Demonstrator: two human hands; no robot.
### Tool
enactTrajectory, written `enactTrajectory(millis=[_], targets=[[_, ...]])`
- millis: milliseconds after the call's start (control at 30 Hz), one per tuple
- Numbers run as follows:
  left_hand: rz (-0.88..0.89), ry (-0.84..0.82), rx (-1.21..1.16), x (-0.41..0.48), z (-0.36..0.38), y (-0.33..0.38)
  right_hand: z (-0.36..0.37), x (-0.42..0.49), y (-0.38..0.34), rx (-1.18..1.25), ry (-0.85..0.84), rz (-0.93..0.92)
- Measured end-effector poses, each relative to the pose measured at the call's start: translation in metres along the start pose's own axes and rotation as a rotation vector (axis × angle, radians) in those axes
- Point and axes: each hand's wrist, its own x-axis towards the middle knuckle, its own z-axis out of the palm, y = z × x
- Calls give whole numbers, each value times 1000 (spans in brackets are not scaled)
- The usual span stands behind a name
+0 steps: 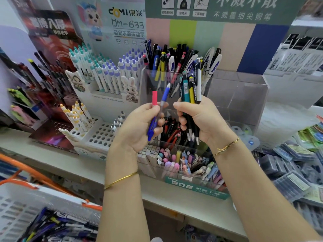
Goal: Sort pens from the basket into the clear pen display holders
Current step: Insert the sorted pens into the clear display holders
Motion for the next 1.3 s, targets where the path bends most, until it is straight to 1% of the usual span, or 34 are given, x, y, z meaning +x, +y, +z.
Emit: enactTrajectory(millis=[133, 200, 333, 500, 633, 733, 833, 1000, 1033, 1133, 1300], targets=[[-16, 45, 190, -4, -2, 0, 2, 0, -3, -214, 99, -169], [-50, 23, 201, -6, -3, 1, 5, -1, -4, -313, 77, -234], [-65, -24, 98, -9, -3, 3, 13, 0, -2, -554, -9, -327], [-121, 30, -106, -8, -5, 2, 14, 1, 3, -742, -14, -394], [-142, 81, -150, -9, -7, 0, 14, 2, 2, -911, -15, -397], [-149, 69, -211, -10, -10, 0, 16, 2, -1, -977, -99, -373], [-142, 75, -204, -14, -10, 0, 20, 1, 3, -997, -165, -390], [-141, 189, -129, -25, -24, -6, 21, -1, 6, -1026, -161, -405], [-128, 215, -112, -27, -28, -7, 20, -2, 6, -983, -153, -378], [-88, 260, -161, -35, -36, -10, 23, -8, 7, -726, -171, -253], [-20, 246, -350, -58, -42, -19, 38, -20, 8, -385, -311, -63]])
